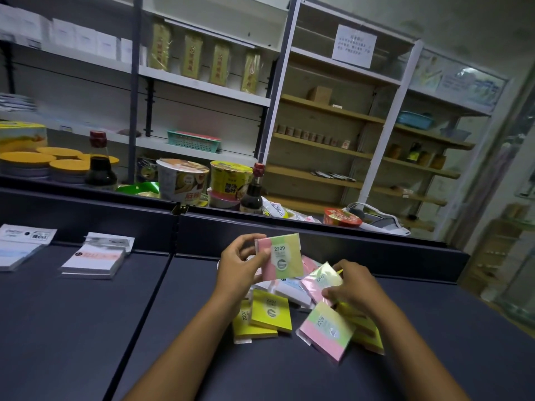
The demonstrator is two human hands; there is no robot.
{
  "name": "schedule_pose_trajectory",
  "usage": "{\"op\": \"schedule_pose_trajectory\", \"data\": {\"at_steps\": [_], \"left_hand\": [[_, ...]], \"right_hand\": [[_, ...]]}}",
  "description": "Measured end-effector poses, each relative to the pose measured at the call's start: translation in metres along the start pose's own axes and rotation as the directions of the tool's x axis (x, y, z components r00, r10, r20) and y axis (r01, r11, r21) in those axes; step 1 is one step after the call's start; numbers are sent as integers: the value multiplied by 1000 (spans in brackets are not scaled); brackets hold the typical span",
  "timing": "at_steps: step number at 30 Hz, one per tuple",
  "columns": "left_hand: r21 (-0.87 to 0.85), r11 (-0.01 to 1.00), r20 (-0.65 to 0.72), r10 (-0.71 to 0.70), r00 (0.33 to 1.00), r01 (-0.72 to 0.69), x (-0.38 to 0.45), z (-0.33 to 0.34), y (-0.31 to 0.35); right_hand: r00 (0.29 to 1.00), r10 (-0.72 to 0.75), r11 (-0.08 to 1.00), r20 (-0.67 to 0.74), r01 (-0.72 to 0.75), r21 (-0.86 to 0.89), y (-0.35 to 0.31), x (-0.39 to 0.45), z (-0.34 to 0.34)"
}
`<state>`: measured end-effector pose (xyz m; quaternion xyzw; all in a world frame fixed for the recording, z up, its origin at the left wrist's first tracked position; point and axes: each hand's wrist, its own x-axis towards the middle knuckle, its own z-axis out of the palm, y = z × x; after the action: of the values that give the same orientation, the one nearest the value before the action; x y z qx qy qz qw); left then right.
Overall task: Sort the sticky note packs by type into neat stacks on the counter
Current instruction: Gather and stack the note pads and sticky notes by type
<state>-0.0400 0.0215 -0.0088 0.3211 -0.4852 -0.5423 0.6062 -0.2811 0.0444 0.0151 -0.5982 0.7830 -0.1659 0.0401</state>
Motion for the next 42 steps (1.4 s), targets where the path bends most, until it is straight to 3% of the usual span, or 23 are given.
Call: {"op": "schedule_pose_trajectory", "data": {"at_steps": [7, 10, 14, 19, 25, 31, 35, 42], "left_hand": [[56, 998, 14, 34, 999, -35, -6, 1, 1], [63, 997, -15, 50, 999, -49, -11, -1, 2], [66, 996, -54, 71, 996, -67, -24, -7, 3], [26, 996, -61, 92, 994, -91, -62, -12, 13], [127, 981, -68, 159, 985, -150, -140, -28, 38], [168, 971, -112, 190, 975, -170, -199, -48, 55], [94, 984, -171, 163, 972, -149, -230, -63, 72], [178, 961, -229, 249, 941, -211, -281, -113, 111]], "right_hand": [[987, -55, 976, -150, 84, 199, 1, -14, -2], [977, -5, 936, -215, 80, 343, 5, -26, -5], [969, 104, 781, -226, 61, 622, 6, -48, -10], [981, 129, 456, -143, 69, 887, 2, -83, -13], [988, 96, 227, -122, 98, 969, -10, -140, -9], [986, 53, 89, -156, 151, 984, -19, -186, 1], [987, 13, 61, -160, 159, 985, -36, -211, 5], [967, -144, 72, -208, 220, 973, -99, -252, 9]]}}
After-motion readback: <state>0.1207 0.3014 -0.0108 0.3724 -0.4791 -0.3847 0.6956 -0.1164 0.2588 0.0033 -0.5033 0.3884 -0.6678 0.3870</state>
